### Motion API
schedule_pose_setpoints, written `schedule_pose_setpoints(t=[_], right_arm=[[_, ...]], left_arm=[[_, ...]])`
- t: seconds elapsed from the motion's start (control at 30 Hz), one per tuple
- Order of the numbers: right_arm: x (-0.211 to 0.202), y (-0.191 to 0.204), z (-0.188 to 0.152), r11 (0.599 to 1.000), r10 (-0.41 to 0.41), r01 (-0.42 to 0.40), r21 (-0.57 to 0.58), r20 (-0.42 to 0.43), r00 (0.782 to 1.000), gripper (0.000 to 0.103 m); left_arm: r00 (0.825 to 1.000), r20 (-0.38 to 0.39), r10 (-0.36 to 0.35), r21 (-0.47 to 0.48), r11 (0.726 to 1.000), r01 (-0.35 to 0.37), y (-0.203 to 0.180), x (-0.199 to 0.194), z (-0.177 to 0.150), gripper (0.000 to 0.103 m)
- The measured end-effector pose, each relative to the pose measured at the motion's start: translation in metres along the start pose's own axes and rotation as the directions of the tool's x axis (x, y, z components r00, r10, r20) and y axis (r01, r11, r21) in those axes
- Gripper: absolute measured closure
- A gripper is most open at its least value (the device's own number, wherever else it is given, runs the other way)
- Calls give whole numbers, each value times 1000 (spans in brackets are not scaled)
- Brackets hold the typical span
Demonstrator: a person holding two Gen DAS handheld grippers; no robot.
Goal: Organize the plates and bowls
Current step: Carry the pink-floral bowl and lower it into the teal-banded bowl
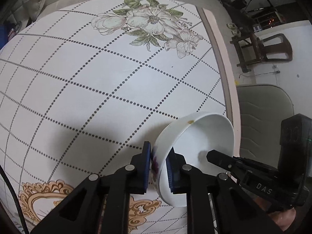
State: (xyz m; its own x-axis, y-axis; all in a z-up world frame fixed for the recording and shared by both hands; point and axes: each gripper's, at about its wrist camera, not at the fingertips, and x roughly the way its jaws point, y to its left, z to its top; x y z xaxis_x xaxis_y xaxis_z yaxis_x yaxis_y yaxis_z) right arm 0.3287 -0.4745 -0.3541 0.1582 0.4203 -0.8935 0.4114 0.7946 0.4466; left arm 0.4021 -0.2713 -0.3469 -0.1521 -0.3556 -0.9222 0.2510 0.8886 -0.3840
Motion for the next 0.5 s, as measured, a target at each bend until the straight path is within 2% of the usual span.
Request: schedule_pose_setpoints(t=[0.3, 0.5], right_arm=[[-30, 43, -37, 997, -4, 5, -83, 12, 1000, 92], [-43, 93, -89, 986, -2, 6, -164, 23, 1000, 92]], left_arm=[[997, 81, -9, -17, 1000, 10, 16, -53, -40, 91], [990, 143, 1, -39, 999, 5, 41, -94, -96, 91]])
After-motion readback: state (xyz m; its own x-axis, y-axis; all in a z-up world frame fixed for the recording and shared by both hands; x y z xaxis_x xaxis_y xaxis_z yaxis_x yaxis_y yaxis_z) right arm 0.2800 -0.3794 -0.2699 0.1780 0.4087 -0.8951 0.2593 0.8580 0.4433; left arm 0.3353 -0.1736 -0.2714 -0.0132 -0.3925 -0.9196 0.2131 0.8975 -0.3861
